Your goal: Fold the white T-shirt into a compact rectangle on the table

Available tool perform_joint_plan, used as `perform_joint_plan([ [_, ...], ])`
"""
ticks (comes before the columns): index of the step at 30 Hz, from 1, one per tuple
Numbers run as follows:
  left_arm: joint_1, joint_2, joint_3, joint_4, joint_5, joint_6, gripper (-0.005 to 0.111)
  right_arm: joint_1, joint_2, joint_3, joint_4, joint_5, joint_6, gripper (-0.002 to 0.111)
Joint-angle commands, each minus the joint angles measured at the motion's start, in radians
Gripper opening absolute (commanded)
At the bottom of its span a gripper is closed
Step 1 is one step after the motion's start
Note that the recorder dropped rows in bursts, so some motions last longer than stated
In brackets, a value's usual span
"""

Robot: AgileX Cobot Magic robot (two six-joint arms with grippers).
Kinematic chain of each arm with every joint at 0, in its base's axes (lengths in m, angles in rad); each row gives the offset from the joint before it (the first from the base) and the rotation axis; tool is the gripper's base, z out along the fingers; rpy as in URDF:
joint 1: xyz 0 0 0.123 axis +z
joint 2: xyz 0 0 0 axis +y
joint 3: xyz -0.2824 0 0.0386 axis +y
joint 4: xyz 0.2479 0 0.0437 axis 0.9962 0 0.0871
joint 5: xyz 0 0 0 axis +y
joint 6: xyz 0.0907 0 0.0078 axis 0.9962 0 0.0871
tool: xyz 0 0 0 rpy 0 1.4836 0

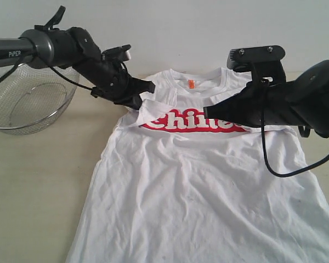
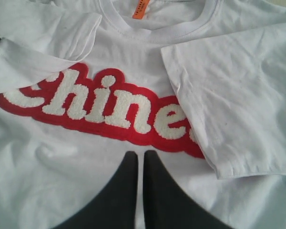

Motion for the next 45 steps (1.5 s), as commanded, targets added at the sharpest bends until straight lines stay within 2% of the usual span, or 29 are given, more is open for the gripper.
perform_joint_plan([
  [1, -0.051, -0.005, 0.005, 0.003, 0.048, -0.007, 0.004, -0.003, 0.001, 0.003, -0.006, -0.006, -0.002, 0.0],
  [8, -0.065, -0.018, 0.005, -0.011, 0.149, 0.005, 0.004, -0.003, 0.001, 0.003, -0.023, -0.015, -0.002, 0.0],
  [16, -0.034, -0.061, 0.005, 0.002, 0.123, -0.002, 0.004, -0.003, 0.001, 0.003, -0.022, -0.013, -0.002, 0.0],
  [24, 0.025, -0.061, 0.005, 0.022, 0.028, -0.024, 0.004, -0.003, 0.001, 0.003, -0.022, -0.001, -0.002, 0.0],
  [30, 0.046, -0.029, 0.001, 0.042, -0.114, -0.024, 0.004, -0.003, 0.001, 0.003, -0.022, -0.001, -0.002, 0.0],
  [39, 0.064, 0.075, -0.141, 0.152, -0.165, -0.024, 0.004, -0.003, 0.001, 0.003, -0.022, 0.008, -0.002, 0.0],
  [45, 0.064, 0.142, -0.26, 0.165, -0.126, -0.029, 0.004, -0.003, 0.001, 0.003, -0.022, 0.008, -0.002, 0.0],
])
